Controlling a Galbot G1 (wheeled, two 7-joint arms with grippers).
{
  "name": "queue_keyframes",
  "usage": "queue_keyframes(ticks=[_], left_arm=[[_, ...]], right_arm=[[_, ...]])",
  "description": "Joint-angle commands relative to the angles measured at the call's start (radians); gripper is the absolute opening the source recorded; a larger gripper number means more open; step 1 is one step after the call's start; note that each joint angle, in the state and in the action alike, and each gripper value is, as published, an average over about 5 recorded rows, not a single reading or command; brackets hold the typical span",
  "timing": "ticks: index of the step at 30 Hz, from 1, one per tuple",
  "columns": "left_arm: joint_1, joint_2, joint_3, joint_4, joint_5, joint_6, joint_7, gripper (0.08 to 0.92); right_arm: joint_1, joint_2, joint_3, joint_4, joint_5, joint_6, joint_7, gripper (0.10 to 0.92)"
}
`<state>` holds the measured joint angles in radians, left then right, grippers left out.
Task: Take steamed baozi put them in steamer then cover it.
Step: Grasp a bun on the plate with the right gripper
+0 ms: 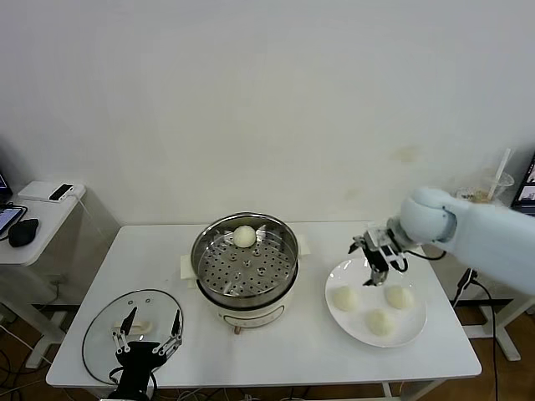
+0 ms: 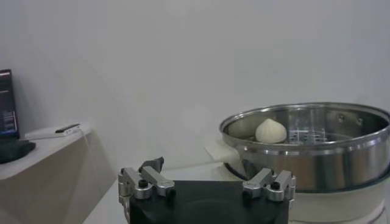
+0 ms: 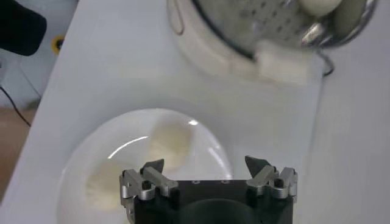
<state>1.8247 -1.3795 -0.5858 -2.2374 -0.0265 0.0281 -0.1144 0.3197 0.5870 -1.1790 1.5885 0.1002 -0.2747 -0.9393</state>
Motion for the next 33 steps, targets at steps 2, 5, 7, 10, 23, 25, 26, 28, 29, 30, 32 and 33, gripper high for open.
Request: queue_keyframes(ticks=[2, 5, 7, 10, 23, 25, 26, 28, 29, 30, 32, 33], left_arm=[[0.003, -0.001, -0.006, 0.002, 0.001, 0.0, -0.001, 0.823], [0.007, -0.001, -0.014, 0.003, 0.0, -0.001, -0.001, 0.823], [0.007, -0.001, -0.019, 0.004, 0.0, 0.0, -0.001, 0.823], [0.005, -0.002, -0.023, 0.007, -0.001, 0.0, 0.0, 0.823], [-0.004, -0.006, -0.025, 0.025, -0.002, -0.001, 0.0, 0.823], [-0.006, -0.006, -0.025, 0.027, -0.002, -0.001, 0.0, 0.823], [-0.007, -0.006, -0.025, 0.028, -0.002, -0.001, -0.001, 0.823], [-0.008, -0.006, -0.026, 0.03, -0.003, -0.001, -0.001, 0.823], [-0.009, -0.005, -0.026, 0.031, -0.003, -0.002, -0.001, 0.823], [-0.009, -0.005, -0.026, 0.032, -0.004, -0.002, -0.001, 0.823], [-0.01, -0.005, -0.027, 0.033, -0.004, -0.002, -0.001, 0.823], [-0.01, -0.005, -0.027, 0.033, -0.004, -0.002, -0.001, 0.823]], right_arm=[[-0.185, 0.009, 0.102, -0.047, -0.09, -0.019, 0.01, 0.823], [-0.223, 0.057, 0.133, -0.093, -0.119, -0.019, 0.01, 0.823], [-0.239, 0.088, 0.142, -0.122, -0.125, -0.019, 0.009, 0.823], [-0.253, 0.124, 0.146, -0.16, -0.13, -0.017, 0.007, 0.823], [-0.288, 0.202, 0.154, -0.236, -0.152, -0.01, 0.009, 0.823], [-0.289, 0.21, 0.156, -0.245, -0.156, -0.012, 0.01, 0.822], [-0.29, 0.213, 0.156, -0.249, -0.158, -0.013, 0.011, 0.816], [-0.292, 0.218, 0.157, -0.255, -0.163, -0.015, 0.012, 0.799], [-0.293, 0.22, 0.158, -0.257, -0.166, -0.015, 0.013, 0.783], [-0.294, 0.222, 0.16, -0.259, -0.17, -0.015, 0.013, 0.768], [-0.298, 0.225, 0.168, -0.263, -0.183, -0.016, 0.013, 0.732], [-0.3, 0.226, 0.171, -0.265, -0.189, -0.016, 0.012, 0.715]])
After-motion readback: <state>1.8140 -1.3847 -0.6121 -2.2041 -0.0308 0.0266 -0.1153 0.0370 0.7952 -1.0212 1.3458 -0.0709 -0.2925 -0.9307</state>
